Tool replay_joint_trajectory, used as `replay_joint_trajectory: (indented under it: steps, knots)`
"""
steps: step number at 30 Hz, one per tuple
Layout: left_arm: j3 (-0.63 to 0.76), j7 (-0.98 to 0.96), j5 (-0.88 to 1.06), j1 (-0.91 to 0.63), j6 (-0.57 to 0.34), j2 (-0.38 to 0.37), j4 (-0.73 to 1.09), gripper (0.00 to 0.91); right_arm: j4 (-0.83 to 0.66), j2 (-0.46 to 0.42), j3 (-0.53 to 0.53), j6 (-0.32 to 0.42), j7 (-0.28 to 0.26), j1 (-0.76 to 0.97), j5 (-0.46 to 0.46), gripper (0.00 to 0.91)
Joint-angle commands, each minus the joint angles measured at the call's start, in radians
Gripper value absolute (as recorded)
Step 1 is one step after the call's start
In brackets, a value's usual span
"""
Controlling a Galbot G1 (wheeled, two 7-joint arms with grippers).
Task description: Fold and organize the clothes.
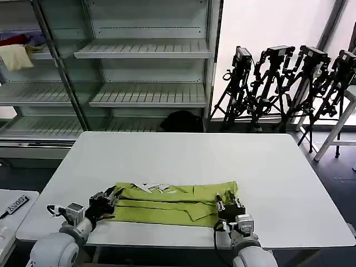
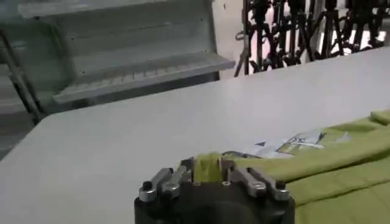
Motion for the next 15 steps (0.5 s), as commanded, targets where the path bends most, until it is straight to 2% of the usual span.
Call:
replay_joint_trajectory:
  steps: [1, 5, 7, 9, 12, 13, 15]
  knots:
    - [-0.014, -0.07, -0.017, 0.029, -0.041, -0.044, -0.041, 0.907, 0.013, 0.0, 0.029, 0.021, 0.001, -0.012, -0.159, 0.907]
    - [-0.017, -0.121, -0.017, 0.058, -0.065, -0.082, -0.037, 0.907, -0.002, -0.004, 0.049, 0.051, -0.01, -0.022, -0.287, 0.907]
    - [-0.02, -0.137, -0.011, 0.067, -0.063, -0.095, -0.035, 0.907, -0.007, -0.005, 0.057, 0.056, -0.011, -0.025, -0.323, 0.907]
    - [-0.02, -0.153, -0.007, 0.076, -0.058, -0.098, -0.033, 0.907, -0.004, -0.006, 0.063, 0.061, -0.012, -0.028, -0.318, 0.907]
    - [-0.013, -0.172, -0.006, 0.088, -0.066, -0.111, -0.018, 0.907, 0.015, 0.0, 0.082, 0.091, -0.002, -0.025, -0.175, 0.907]
    - [-0.011, -0.176, -0.012, 0.086, -0.075, -0.121, -0.012, 0.907, 0.031, 0.002, 0.094, 0.097, 0.004, -0.02, -0.079, 0.907]
    - [-0.007, -0.183, -0.021, 0.081, -0.077, -0.136, -0.002, 0.907, 0.049, 0.005, 0.117, 0.123, 0.006, -0.011, 0.05, 0.907]
